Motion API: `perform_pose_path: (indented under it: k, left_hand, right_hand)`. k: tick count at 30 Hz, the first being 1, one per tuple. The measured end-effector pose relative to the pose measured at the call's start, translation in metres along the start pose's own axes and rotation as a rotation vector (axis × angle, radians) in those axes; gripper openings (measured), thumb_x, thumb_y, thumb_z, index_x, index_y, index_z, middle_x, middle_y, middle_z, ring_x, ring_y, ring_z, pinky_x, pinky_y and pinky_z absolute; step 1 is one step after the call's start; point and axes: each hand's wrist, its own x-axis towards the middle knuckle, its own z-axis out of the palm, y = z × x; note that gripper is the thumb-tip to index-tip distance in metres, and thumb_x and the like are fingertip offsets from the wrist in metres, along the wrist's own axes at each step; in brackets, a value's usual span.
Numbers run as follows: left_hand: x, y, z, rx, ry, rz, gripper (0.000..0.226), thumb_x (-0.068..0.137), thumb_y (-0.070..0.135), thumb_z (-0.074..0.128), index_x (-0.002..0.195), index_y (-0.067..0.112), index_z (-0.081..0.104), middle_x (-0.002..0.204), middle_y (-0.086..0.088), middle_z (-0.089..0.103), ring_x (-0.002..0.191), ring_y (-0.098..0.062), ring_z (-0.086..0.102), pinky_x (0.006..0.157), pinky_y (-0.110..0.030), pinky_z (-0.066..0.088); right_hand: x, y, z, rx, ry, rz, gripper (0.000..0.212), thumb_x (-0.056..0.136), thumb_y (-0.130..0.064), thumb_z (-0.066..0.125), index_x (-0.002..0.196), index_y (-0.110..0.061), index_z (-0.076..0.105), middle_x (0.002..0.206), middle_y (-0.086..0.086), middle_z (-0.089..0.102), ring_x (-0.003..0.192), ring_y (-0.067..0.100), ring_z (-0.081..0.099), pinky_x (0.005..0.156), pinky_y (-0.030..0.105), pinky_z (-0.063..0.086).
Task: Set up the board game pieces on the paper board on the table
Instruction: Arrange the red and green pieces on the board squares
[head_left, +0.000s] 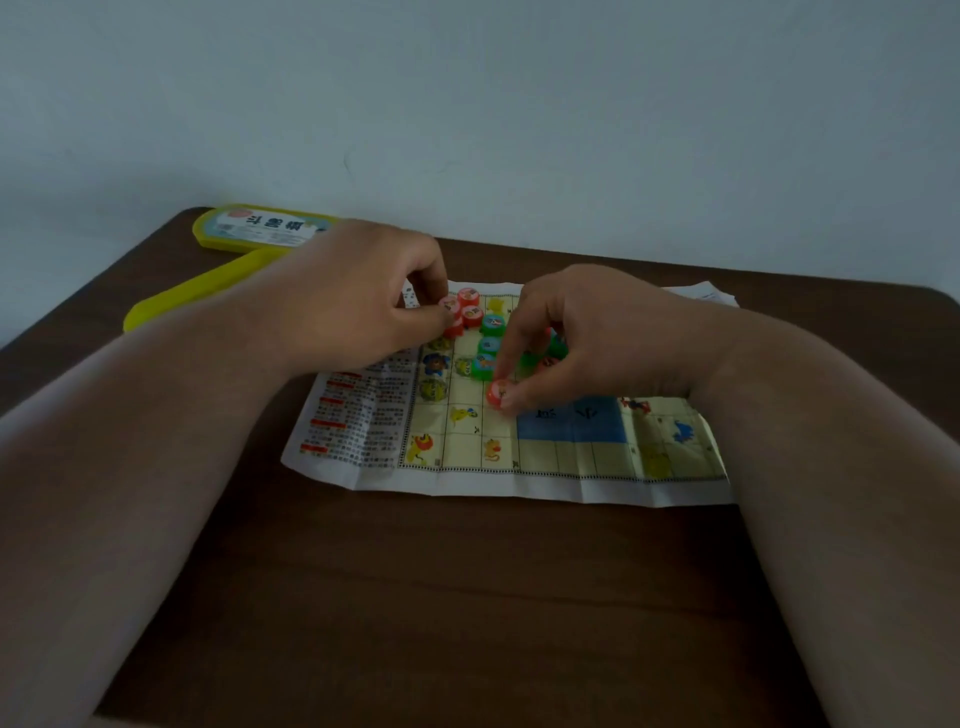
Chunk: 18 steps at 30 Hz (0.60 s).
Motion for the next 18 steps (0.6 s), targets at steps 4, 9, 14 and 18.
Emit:
perform_pose_path:
  k: [4,9,14,18]
  left_hand:
    - [0.001,0.000,-0.002,-0.026,-0.004,0.007,0.017,0.091,0.051,0.072,0.097,0.035,0.070,0.084,0.019,0.062,0.070,0.002,0.061,0.058,-0.022,0.040]
    - [0.001,0.000,-0.004,-0.145,-0.025,0.035,0.017,0.086,0.048,0.077,0.092,0.033,0.073,0.103,0.012,0.065,0.086,-0.003,0.069,0.075,-0.039,0.059]
    - [-0.002,0.001,-0.005,-0.245,-0.115,0.002,0.019,0.081,0.051,0.081,0.091,0.037,0.073,0.089,0.011,0.075,0.070,-0.008,0.076,0.063,-0.034,0.061]
    - [-0.002,0.000,-0.006,-0.185,-0.153,0.024,0.024,0.075,0.060,0.080,0.091,0.042,0.076,0.108,0.022,0.065,0.082,0.000,0.071,0.067,-0.034,0.062]
  right_hand:
    - [0.000,0.004,-0.004,0.247,0.263,0.002,0.024,0.089,-0.053,0.075,0.093,-0.029,0.075,0.082,0.000,0.070,0.066,0.003,0.058,0.062,0.024,0.049]
    - [0.006,0.021,-0.006,0.136,0.403,0.161,0.014,0.100,-0.039,0.067,0.095,-0.027,0.072,0.086,-0.012,0.067,0.071,0.000,0.057,0.060,0.018,0.041]
    - [0.009,0.026,-0.001,-0.060,0.346,0.206,0.013,0.102,-0.036,0.062,0.104,-0.031,0.073,0.098,-0.017,0.064,0.091,0.003,0.059,0.069,0.020,0.045]
    - [0.009,0.025,0.000,-0.105,0.336,0.192,0.013,0.103,-0.037,0.061,0.106,-0.032,0.072,0.097,-0.015,0.064,0.091,0.006,0.060,0.069,0.022,0.045]
